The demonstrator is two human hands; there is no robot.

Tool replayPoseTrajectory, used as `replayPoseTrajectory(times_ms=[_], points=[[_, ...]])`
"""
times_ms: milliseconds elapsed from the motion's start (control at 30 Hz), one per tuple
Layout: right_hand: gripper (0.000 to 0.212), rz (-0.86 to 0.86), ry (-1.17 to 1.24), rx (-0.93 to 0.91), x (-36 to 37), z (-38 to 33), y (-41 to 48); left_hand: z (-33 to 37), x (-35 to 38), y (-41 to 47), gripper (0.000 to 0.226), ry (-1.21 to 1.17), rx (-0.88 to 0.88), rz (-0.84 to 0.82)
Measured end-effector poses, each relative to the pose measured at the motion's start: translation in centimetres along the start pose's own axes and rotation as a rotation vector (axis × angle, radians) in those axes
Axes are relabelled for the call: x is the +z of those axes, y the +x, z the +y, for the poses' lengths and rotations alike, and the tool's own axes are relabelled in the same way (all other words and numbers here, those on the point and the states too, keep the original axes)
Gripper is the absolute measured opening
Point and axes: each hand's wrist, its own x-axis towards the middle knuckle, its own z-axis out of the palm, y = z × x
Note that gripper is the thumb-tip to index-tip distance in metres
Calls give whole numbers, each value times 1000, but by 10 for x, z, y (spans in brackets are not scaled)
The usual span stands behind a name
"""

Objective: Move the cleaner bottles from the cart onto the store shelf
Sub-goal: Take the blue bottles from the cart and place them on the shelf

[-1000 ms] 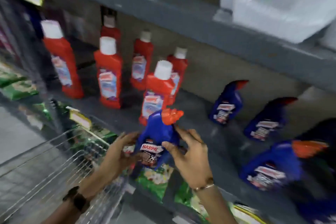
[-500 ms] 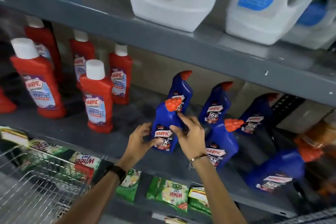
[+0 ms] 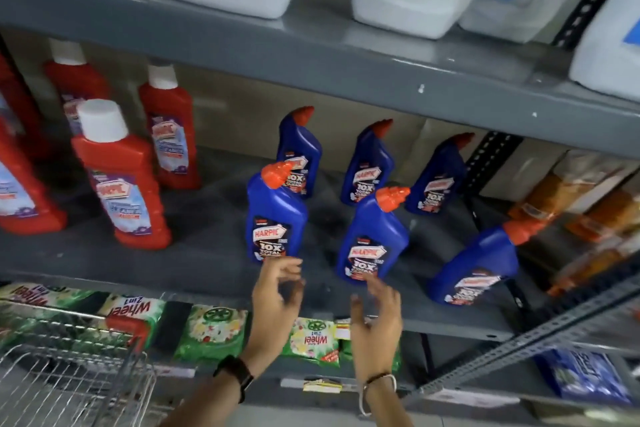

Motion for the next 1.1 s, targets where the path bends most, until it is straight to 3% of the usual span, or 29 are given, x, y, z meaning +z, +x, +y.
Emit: replayPoseTrajectory(times_ms=[100,233,433,1100], points=[[51,87,165,233,-19,25,27,8,36,8,66,-68,-106,-268],[61,-217,239,219,-19,35,65,6,64,23,77,-88,-143,-370],[45,-398,221,181,-28,45,81,-2,75,31,52,31,-75,-331],[53,-455,218,151,-48,65,81,2,88,16,54,28,-105,-329]])
